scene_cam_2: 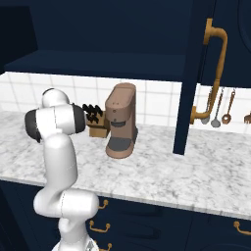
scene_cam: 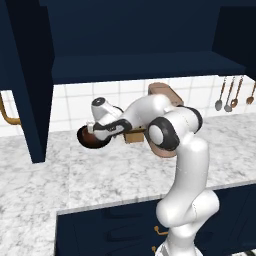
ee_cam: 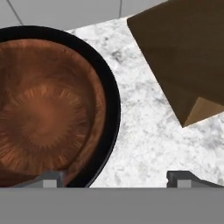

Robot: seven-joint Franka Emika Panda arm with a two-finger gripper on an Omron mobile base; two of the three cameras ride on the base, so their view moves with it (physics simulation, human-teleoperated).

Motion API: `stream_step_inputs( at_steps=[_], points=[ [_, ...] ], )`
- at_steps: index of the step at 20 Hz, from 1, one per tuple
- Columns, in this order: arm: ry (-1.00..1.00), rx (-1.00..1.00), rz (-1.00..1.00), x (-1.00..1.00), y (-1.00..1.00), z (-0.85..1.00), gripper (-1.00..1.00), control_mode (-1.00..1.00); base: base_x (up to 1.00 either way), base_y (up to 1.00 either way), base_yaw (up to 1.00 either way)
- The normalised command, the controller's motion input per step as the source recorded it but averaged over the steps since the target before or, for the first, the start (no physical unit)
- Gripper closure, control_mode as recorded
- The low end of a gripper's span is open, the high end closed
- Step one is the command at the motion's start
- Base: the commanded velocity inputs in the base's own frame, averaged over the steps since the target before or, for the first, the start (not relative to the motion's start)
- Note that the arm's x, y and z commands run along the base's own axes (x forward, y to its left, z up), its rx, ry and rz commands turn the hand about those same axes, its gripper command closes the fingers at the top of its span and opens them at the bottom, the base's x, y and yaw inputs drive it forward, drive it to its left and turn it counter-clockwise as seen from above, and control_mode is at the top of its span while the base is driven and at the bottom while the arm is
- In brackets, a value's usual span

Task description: Pick up the bowls on the counter and stack them on top of one another in the open cabinet. Place the smaller bowl on top of the larger bowl.

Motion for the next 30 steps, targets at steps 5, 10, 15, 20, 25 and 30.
stream_step_inputs(
  at_steps=[5, 10, 15, 20, 25, 30],
  points=[
    [-0.02, 0.01, 0.00, 0.02, 0.00, 0.16, -1.00, -1.00, 0.00, 0.00, 0.00],
    [0.03, -0.03, 0.00, 0.14, 0.00, -0.24, -1.00, -1.00, 0.00, 0.00, 0.00],
    [0.01, 0.00, 0.00, 0.09, 0.00, -0.37, -1.00, -1.00, 0.00, 0.00, 0.00],
    [0.00, 0.01, 0.00, 0.00, 0.00, -0.53, -1.00, -1.00, 0.00, 0.00, 0.00],
    [-0.01, 0.02, 0.00, 0.00, 0.00, -0.43, 1.00, -1.00, 0.00, 0.00, 0.00],
    [0.00, 0.00, 0.00, 0.00, 0.00, 0.00, 1.00, -1.00, 0.00, 0.00, 0.00]
  ],
)
